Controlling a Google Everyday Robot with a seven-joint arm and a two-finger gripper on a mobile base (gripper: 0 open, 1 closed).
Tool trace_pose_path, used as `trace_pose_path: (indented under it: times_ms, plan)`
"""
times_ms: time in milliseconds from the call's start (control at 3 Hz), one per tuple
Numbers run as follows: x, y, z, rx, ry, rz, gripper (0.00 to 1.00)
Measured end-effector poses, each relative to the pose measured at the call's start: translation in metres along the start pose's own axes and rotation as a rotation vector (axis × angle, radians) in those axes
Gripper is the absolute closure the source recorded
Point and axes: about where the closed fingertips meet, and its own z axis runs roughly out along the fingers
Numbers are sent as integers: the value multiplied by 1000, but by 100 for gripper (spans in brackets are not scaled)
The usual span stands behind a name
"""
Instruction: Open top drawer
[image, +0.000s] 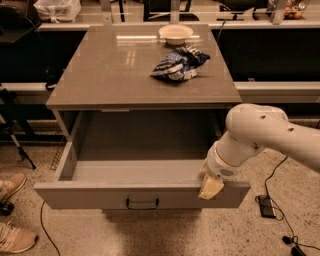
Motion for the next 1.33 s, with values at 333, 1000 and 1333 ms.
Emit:
trace_pose_path:
  times_ms: [333, 1000, 1333]
  plan:
    - [15, 33, -1, -2, -33, 70, 100]
    - [15, 33, -1, -3, -32, 69, 61]
    - [15, 34, -1, -3, -31, 68, 38]
